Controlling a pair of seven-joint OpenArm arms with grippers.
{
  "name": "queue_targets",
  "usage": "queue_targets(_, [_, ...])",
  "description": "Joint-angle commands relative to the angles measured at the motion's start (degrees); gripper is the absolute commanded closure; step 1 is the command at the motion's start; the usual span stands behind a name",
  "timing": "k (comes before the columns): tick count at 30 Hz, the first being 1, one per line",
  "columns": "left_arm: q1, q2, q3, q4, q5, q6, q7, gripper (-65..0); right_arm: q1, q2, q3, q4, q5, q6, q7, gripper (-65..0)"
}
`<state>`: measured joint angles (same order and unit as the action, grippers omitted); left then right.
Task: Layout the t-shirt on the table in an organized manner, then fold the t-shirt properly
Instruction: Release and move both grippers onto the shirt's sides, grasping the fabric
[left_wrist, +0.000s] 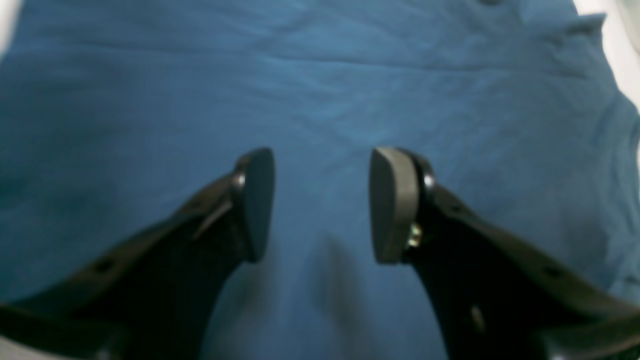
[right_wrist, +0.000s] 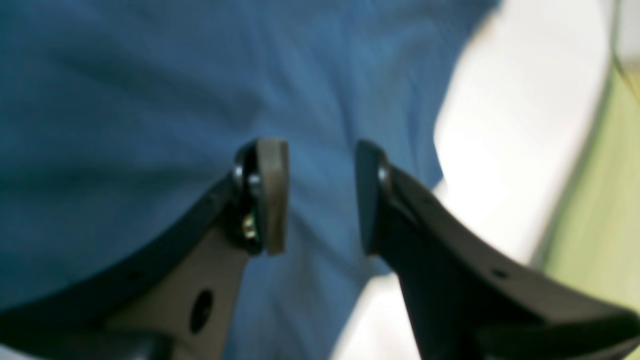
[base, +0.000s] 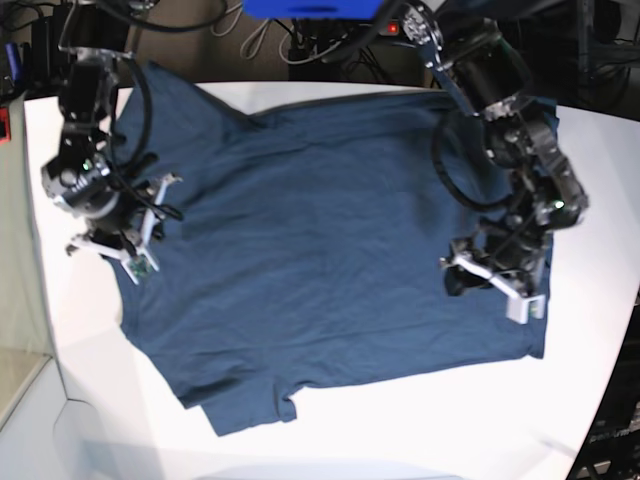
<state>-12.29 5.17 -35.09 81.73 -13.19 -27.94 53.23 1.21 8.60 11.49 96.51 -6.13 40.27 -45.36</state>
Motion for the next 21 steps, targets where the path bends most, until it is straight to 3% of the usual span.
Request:
queue_targets(1, [-1.6,-1.7,0.8,-2.0,-1.0,0.5,-2.7,-30.2,1.6,0.7,0.3,-0.3,-0.2,-0.3,0.7,-23.2])
queue_targets(6, [-6.0,-5.4,4.5,-17.0,-0.9,3.5,-10.8,-30.2,7.6,0.7,0.3,-9.2,-0.2,-0.3,0.9,-23.1])
queue_targets(12, [-10.2,-7.7,4.8,-27.3,-0.5,4.2,-16.3,-30.2,12.0,1.0,0.3,-19.1,-0.3,-0.3,1.3,-23.1])
queue_targets(17, [-15.1,-10.0,4.9,-38.5,-0.2,4.2,-22.9,-30.2,13.2,1.3,0.7,-26.2,-0.3,-0.3,6.6,-23.1])
queue_targets(21, [-19.5,-10.7,4.8,-48.3,5.2,4.2,-29.9,-30.4,13.2,2.4,0.8,-29.8,-0.3,-0.3,9.6,-23.1])
